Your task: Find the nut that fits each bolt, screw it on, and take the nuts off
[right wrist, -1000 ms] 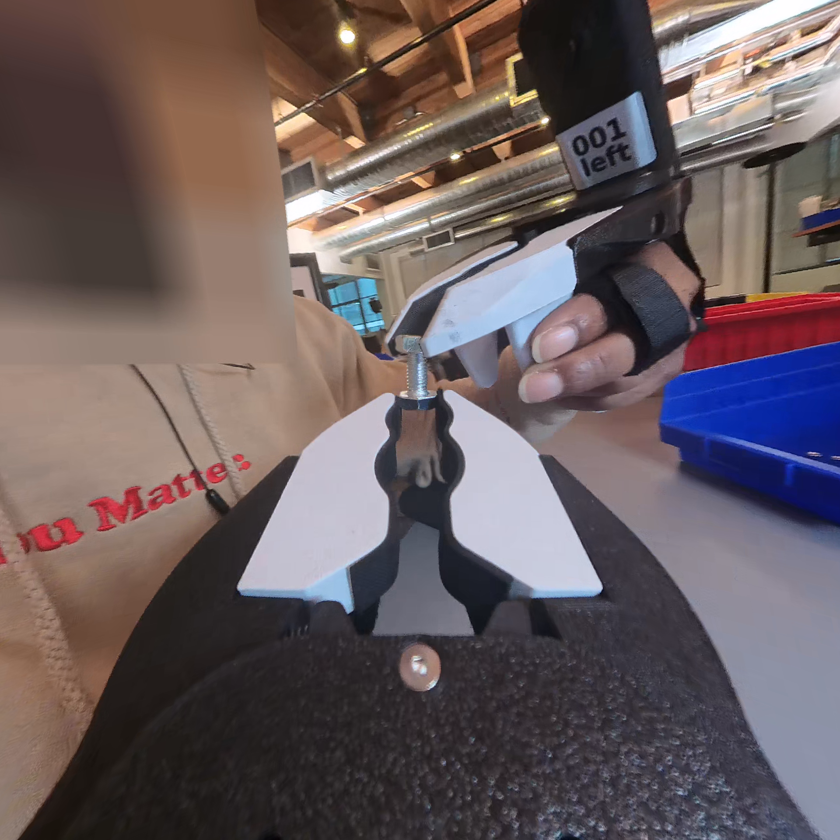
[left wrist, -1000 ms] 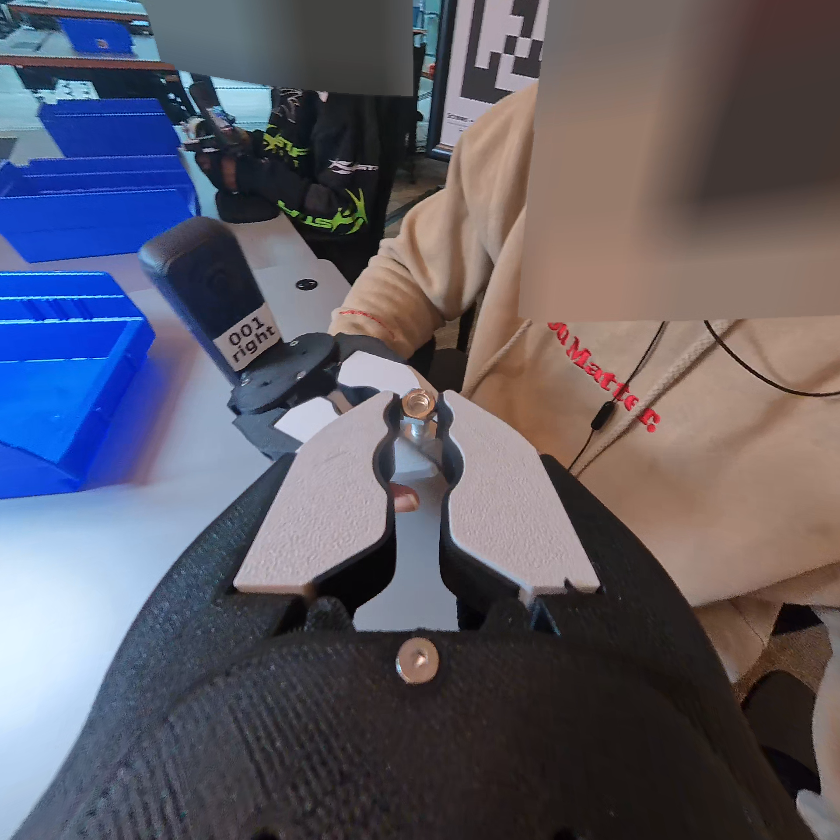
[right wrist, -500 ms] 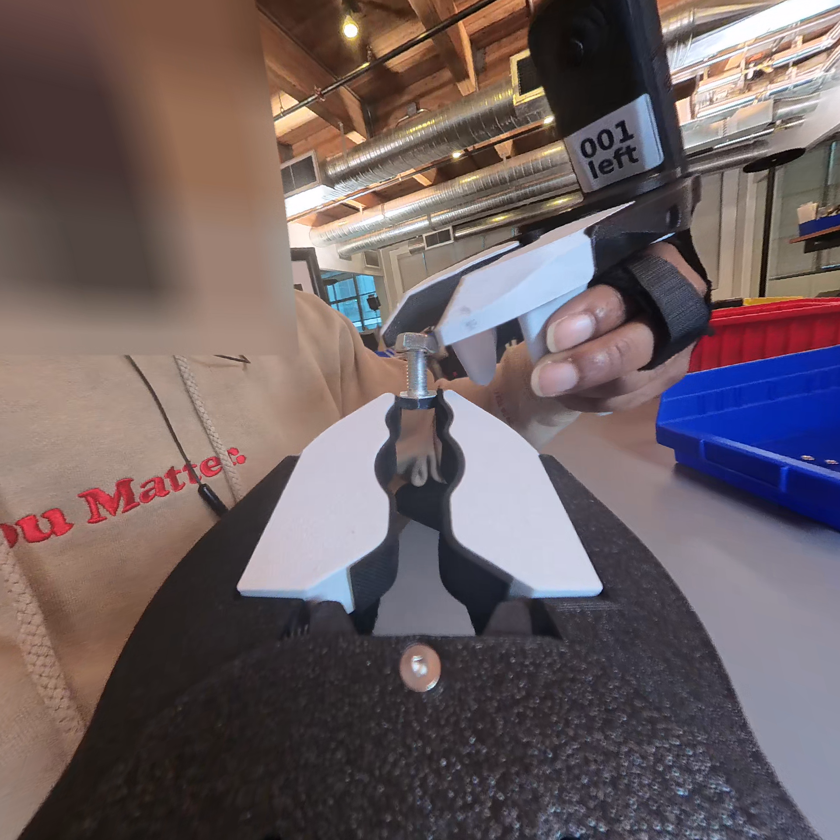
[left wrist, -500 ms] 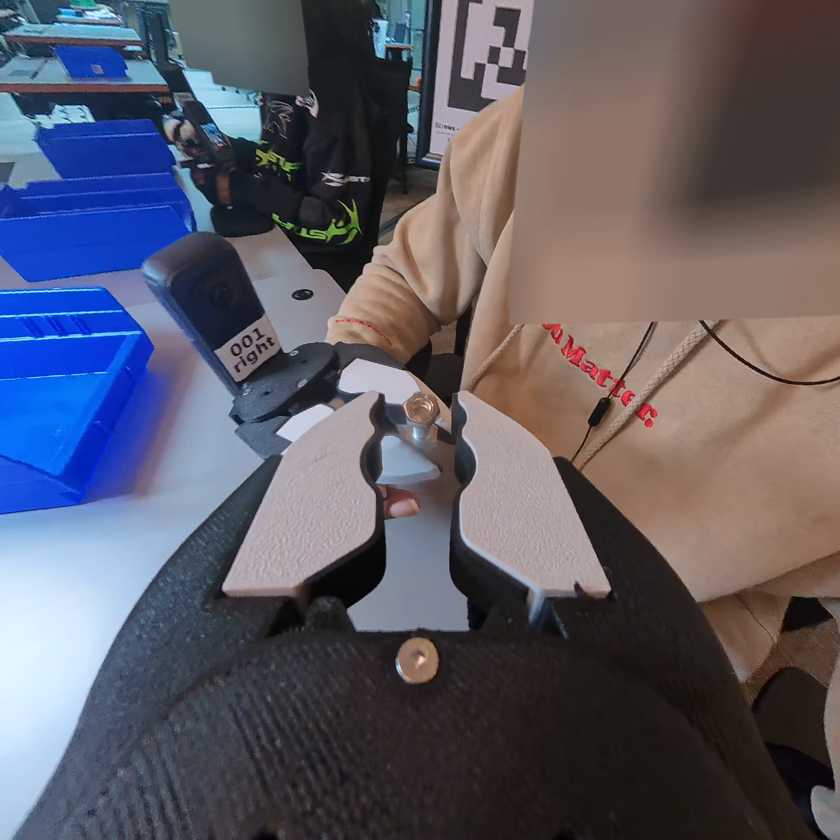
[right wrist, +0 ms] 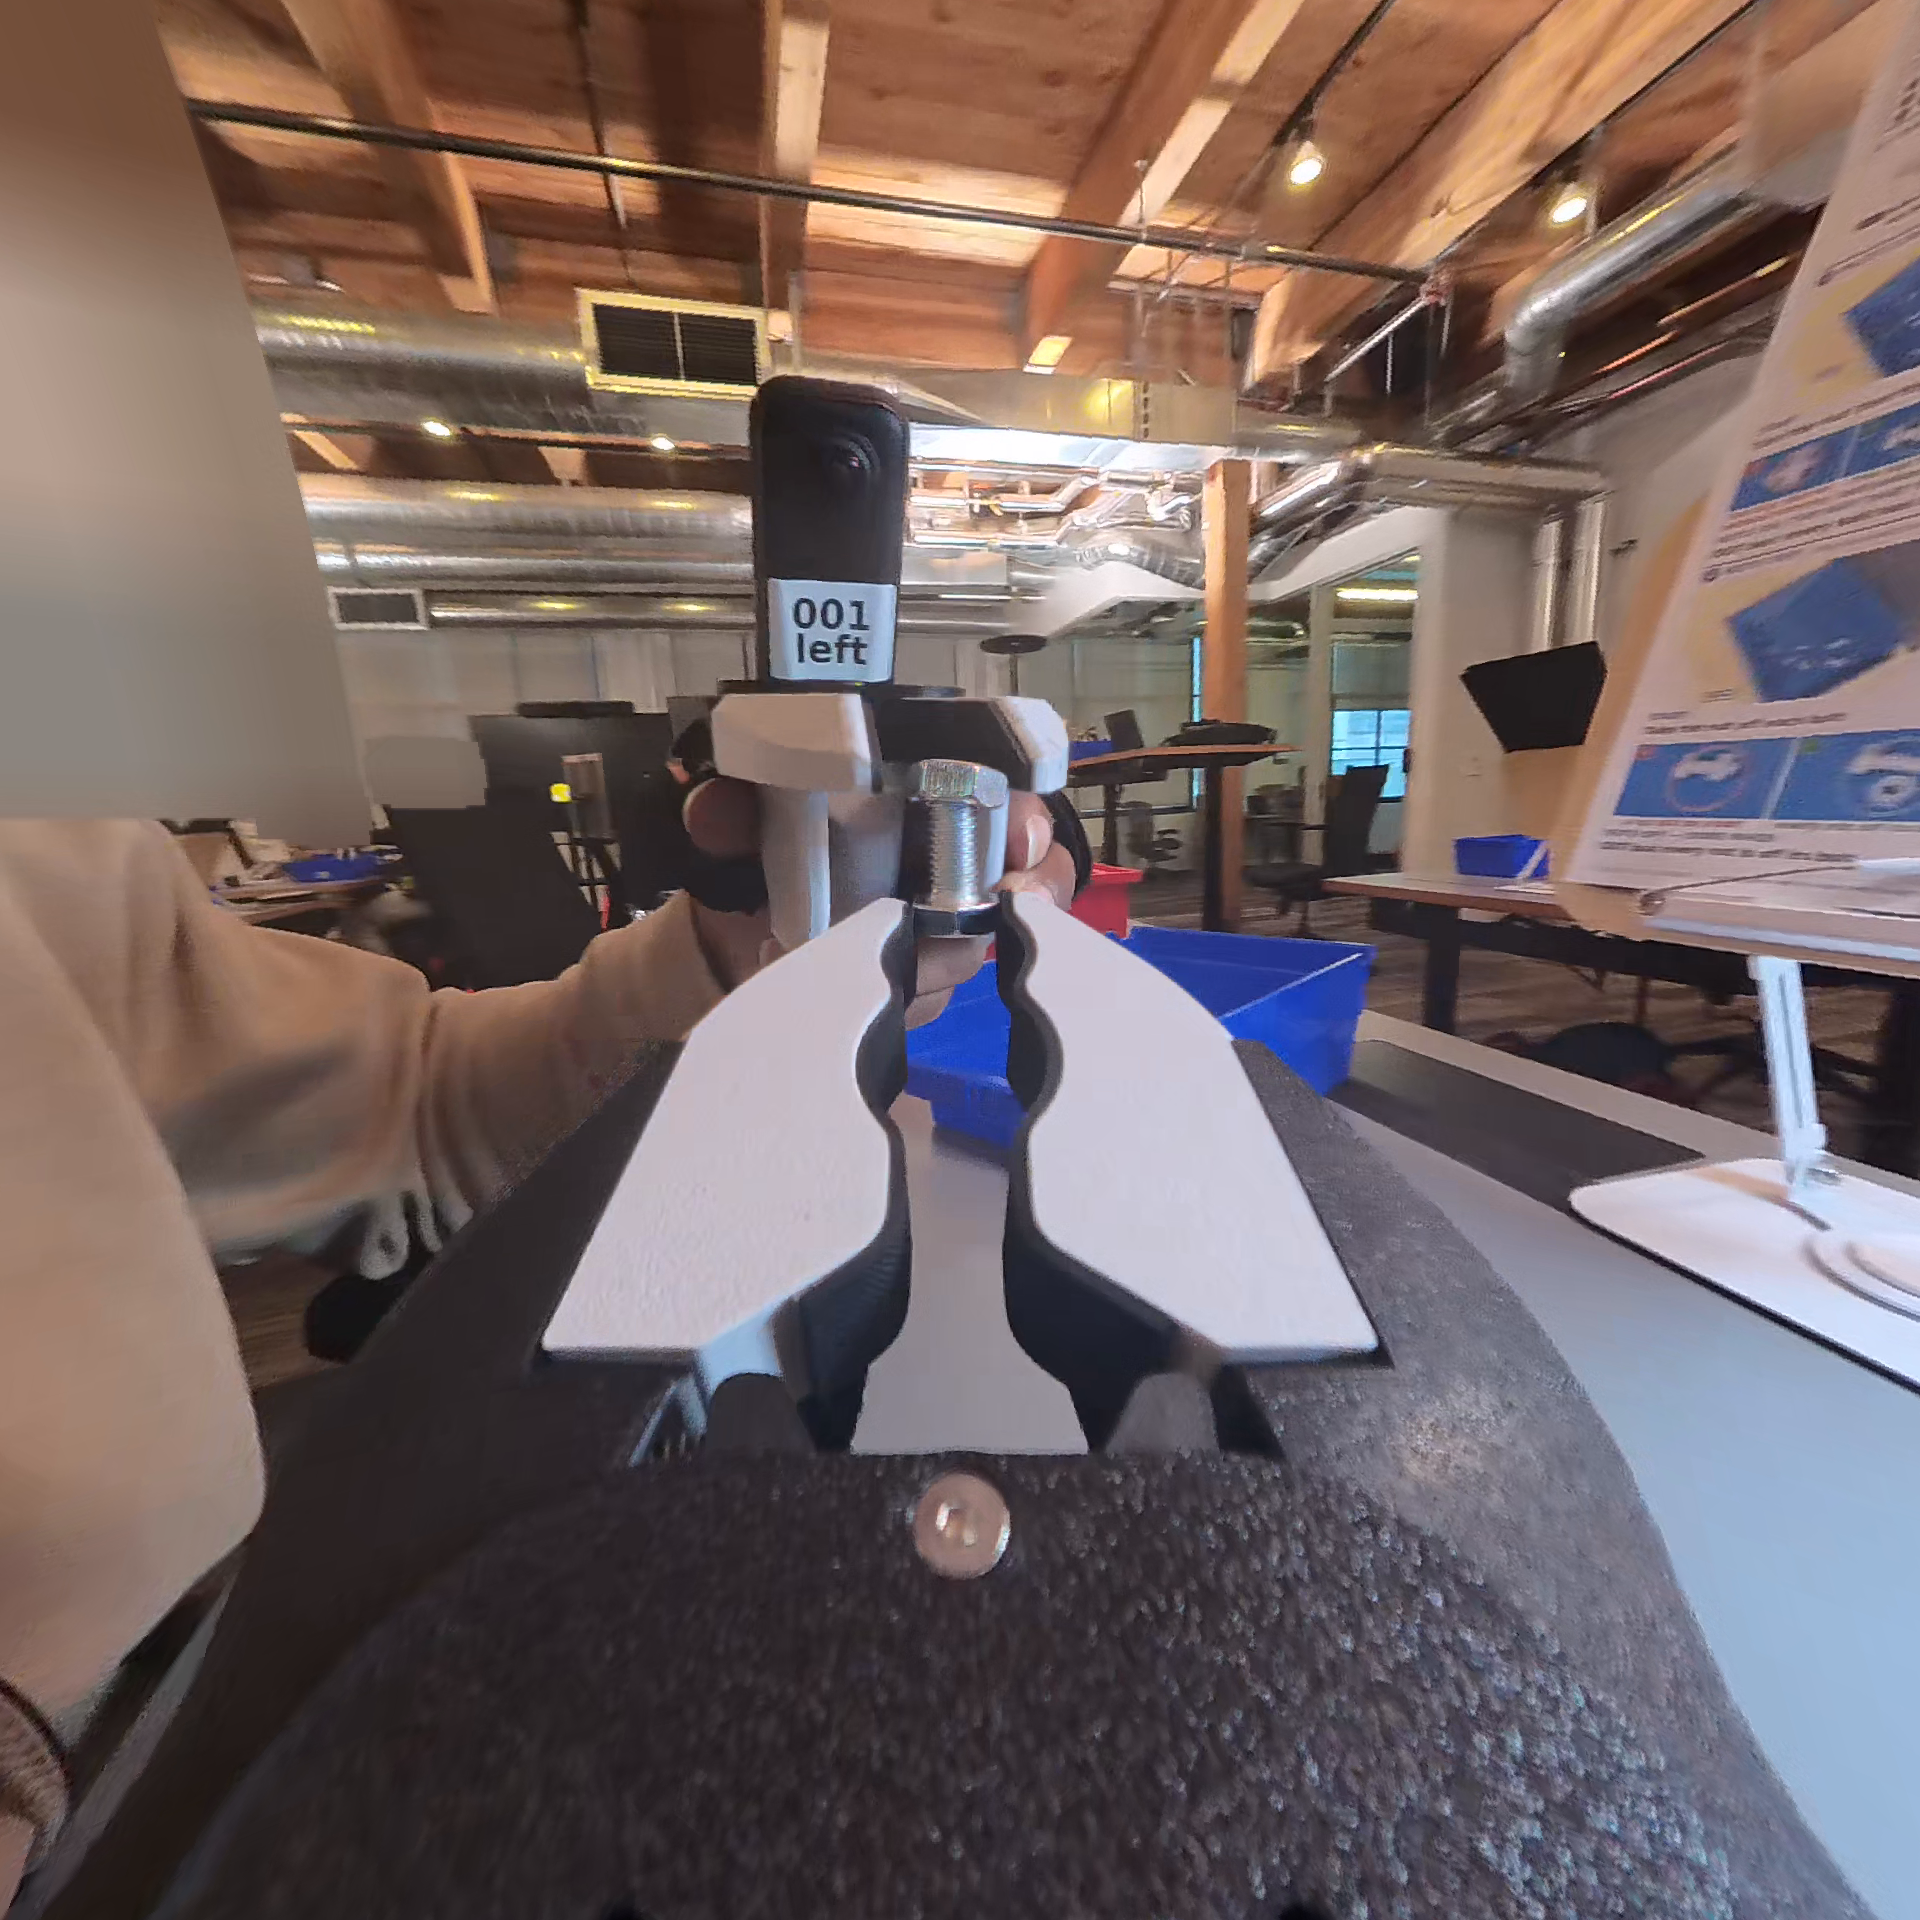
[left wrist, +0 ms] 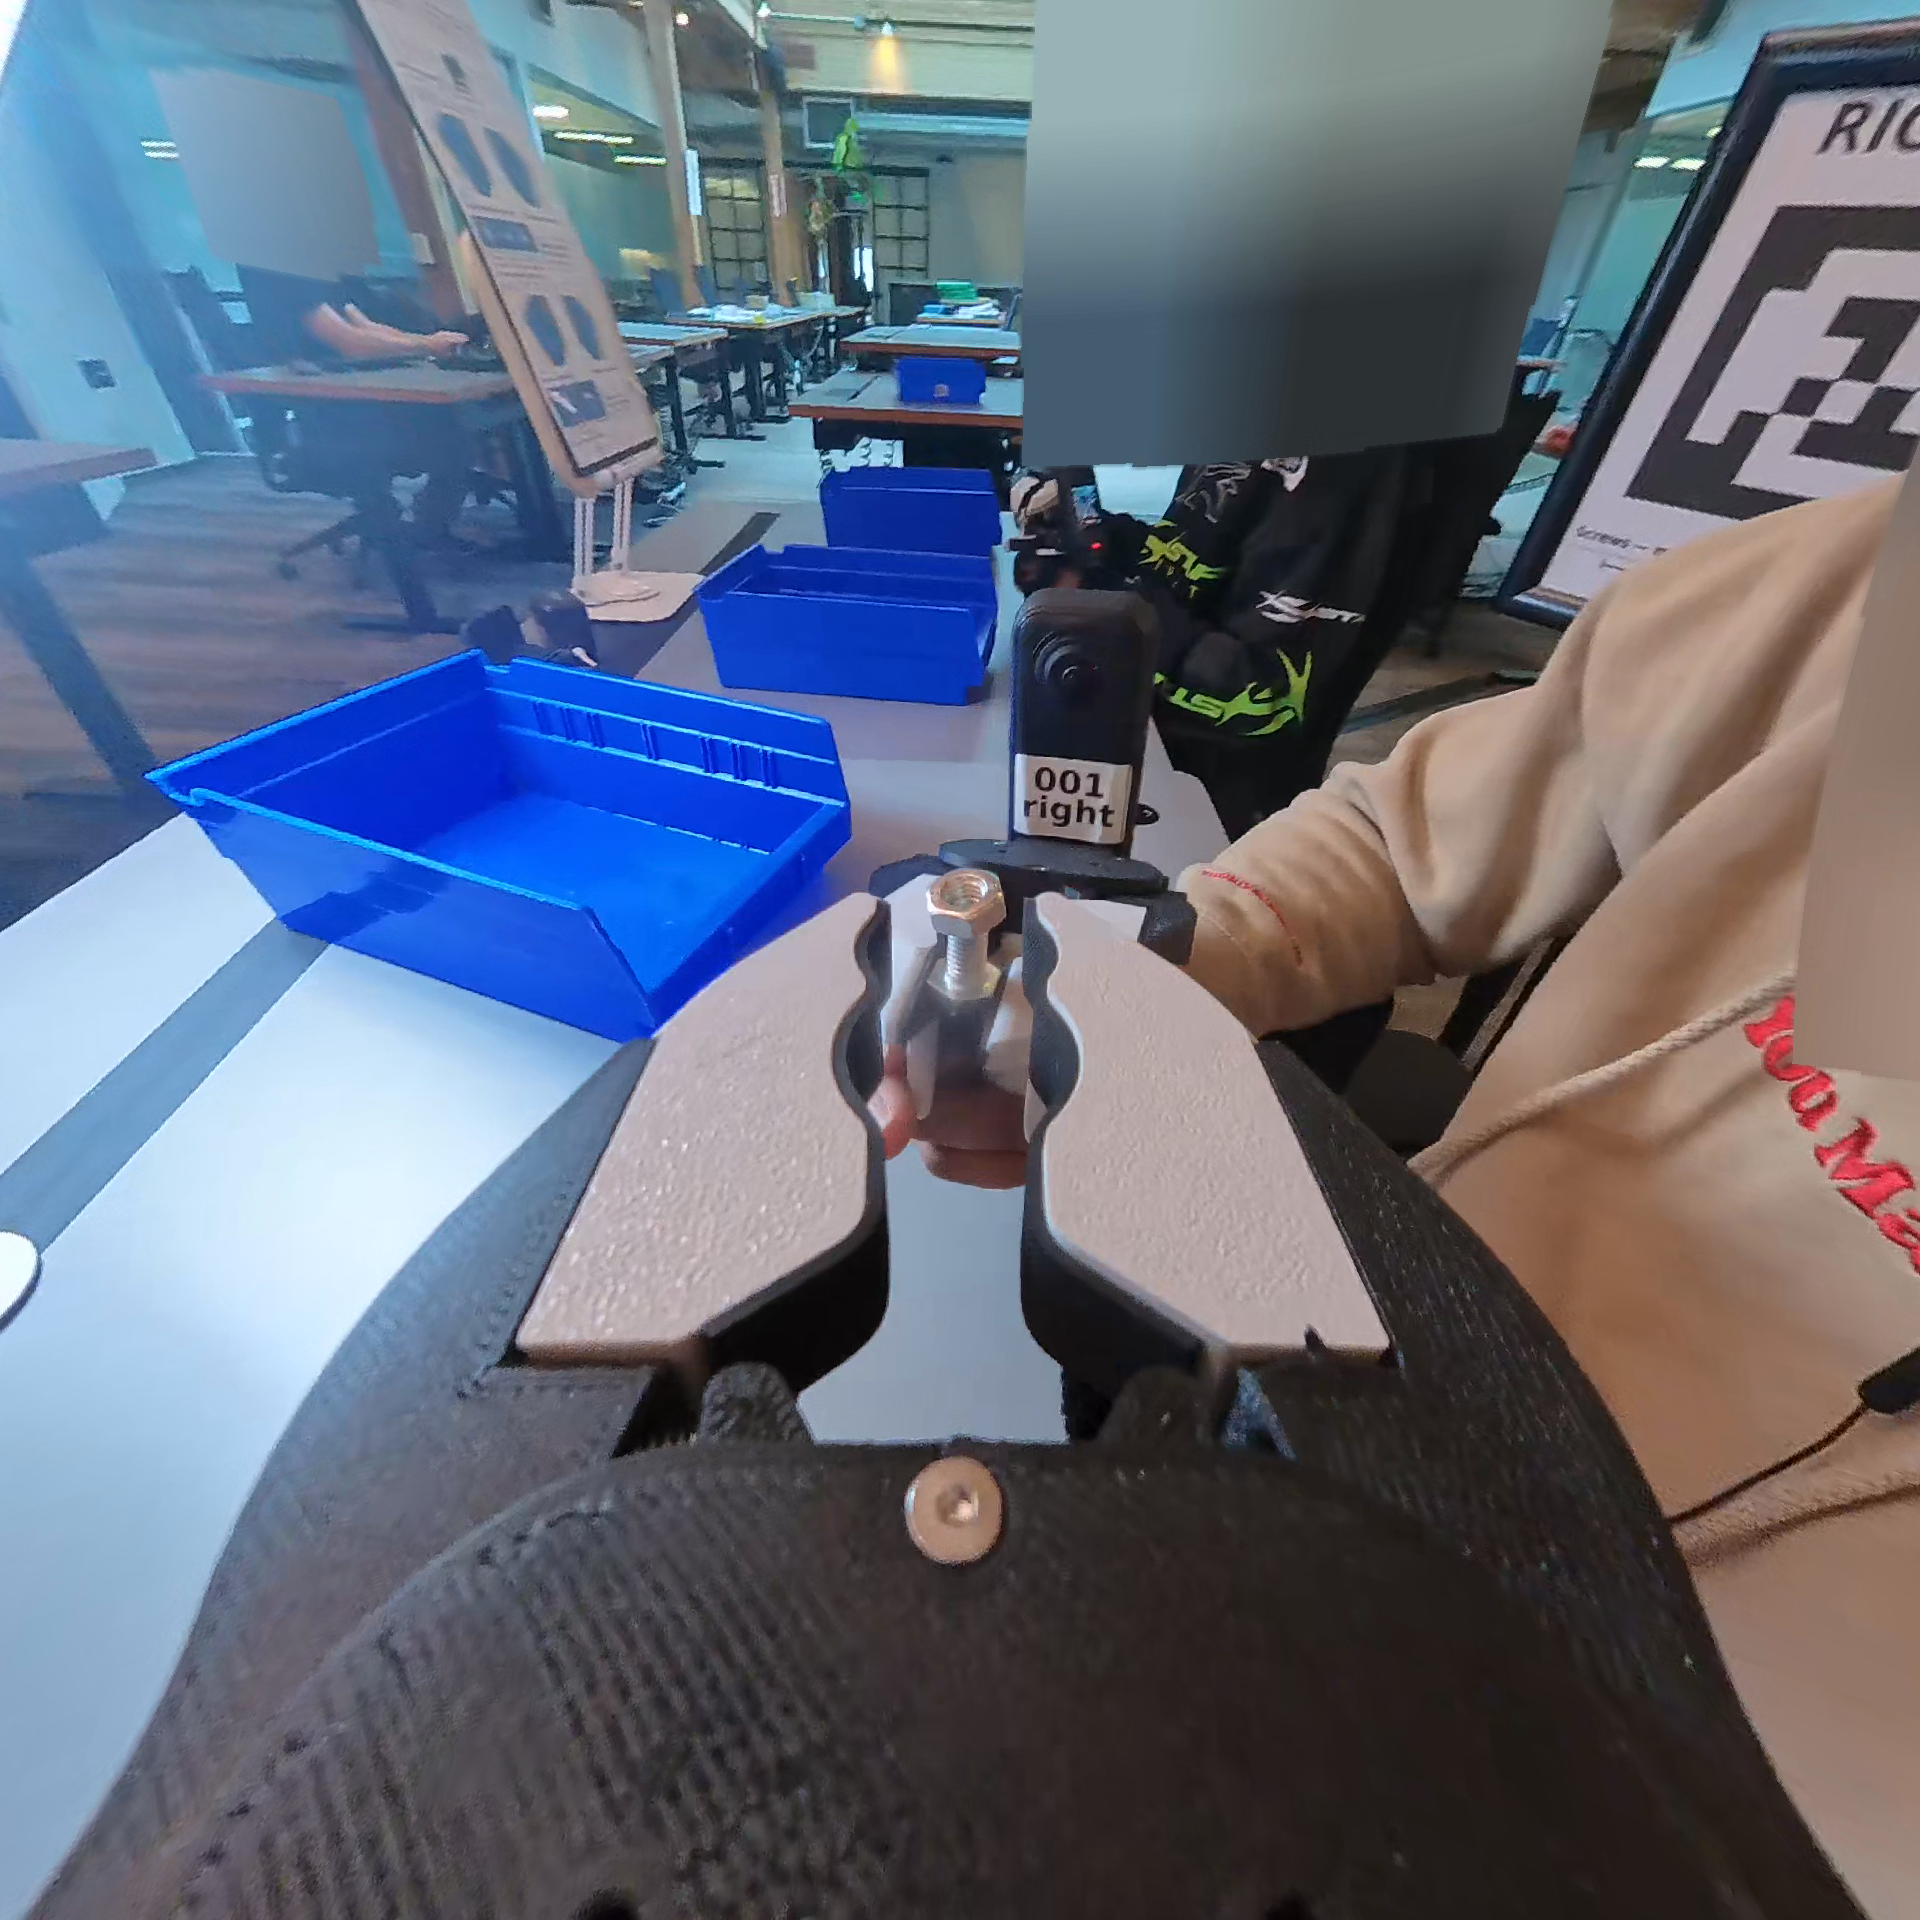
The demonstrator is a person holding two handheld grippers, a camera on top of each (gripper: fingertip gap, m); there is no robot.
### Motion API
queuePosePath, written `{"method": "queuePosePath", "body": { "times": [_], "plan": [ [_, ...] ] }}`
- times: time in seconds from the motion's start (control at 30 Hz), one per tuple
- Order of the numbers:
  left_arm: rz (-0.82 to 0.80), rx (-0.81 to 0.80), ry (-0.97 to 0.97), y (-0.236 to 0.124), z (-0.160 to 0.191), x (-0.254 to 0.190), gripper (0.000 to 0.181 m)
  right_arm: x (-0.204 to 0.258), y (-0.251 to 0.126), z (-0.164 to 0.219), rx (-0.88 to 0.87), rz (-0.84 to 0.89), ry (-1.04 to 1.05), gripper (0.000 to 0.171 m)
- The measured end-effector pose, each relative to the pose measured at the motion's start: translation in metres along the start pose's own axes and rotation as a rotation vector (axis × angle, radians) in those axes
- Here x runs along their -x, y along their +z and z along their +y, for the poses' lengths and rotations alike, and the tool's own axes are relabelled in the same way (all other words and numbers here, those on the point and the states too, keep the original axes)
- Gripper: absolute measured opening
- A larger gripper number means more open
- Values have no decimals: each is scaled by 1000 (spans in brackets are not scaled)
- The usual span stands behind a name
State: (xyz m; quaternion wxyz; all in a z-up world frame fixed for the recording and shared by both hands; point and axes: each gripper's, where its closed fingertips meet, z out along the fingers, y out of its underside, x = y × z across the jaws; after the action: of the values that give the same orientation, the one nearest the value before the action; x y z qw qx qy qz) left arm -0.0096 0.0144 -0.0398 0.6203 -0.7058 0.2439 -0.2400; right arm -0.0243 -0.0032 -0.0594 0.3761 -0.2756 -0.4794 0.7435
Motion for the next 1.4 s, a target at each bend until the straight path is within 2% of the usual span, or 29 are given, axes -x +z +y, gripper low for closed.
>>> {"method": "queuePosePath", "body": {
  "times": [0.3,0.53,1.07,1.4],
  "plan": [
    [-28,29,9,7,6,0,15,-1,2,4,33,31,-53,14],
    [3,45,67,5,10,-4,15,4,4,8,54,6,-71,14],
    [28,-4,25,3,10,0,15,-4,2,11,114,65,-172,14],
    [18,-21,30,1,10,4,15,-7,2,12,125,81,-162,14]
  ]
}}
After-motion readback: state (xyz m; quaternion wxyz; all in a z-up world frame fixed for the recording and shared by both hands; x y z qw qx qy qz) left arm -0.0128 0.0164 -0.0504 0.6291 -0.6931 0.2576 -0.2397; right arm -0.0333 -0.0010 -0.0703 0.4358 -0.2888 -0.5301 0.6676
